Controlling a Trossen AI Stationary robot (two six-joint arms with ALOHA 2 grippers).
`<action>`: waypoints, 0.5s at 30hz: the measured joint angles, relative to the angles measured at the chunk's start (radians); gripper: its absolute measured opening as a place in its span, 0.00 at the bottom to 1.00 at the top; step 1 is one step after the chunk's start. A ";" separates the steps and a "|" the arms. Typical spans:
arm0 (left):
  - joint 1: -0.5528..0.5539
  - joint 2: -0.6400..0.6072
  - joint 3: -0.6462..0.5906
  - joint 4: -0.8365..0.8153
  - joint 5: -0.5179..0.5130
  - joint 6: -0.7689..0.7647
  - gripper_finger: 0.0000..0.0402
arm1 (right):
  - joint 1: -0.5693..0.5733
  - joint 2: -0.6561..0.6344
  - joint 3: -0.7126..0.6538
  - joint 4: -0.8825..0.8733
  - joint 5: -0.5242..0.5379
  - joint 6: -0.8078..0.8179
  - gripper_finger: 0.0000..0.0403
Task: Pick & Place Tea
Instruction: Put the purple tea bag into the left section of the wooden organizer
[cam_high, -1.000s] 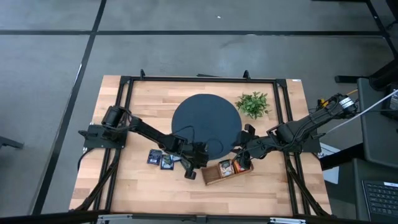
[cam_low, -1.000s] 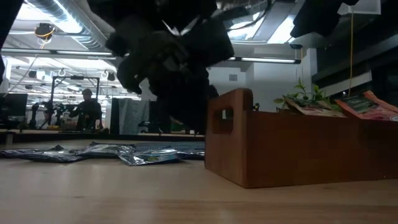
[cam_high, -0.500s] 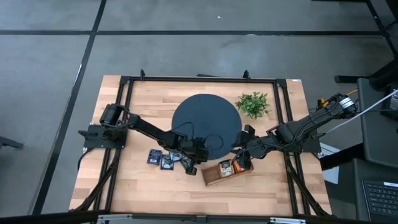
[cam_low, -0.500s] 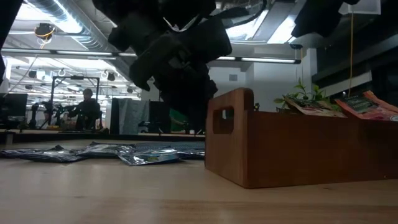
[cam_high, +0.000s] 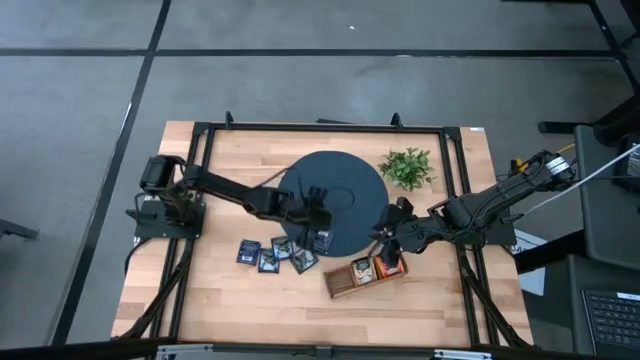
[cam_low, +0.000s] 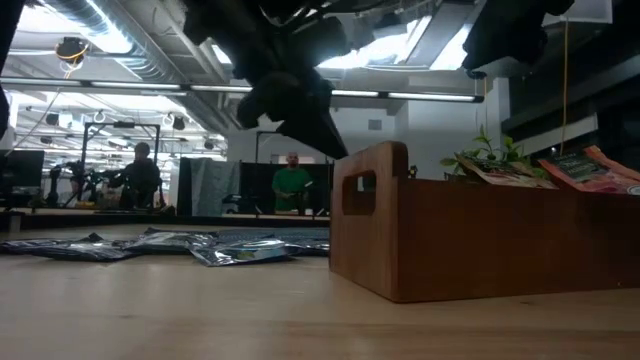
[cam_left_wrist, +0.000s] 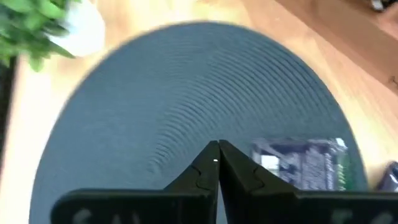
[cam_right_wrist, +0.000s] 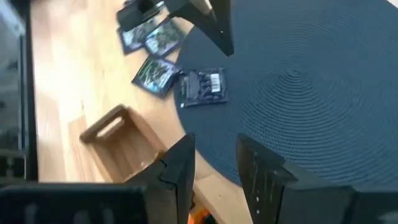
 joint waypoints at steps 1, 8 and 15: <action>0.012 -0.007 0.000 0.006 0.008 0.007 0.01 | -0.008 0.000 0.000 0.000 0.000 0.025 0.29; 0.101 -0.014 0.000 -0.007 0.039 -0.013 0.00 | -0.075 0.000 0.000 0.027 0.000 0.108 0.29; 0.150 -0.014 0.000 -0.056 0.210 -0.032 0.01 | -0.127 0.000 0.000 0.045 0.000 0.080 0.29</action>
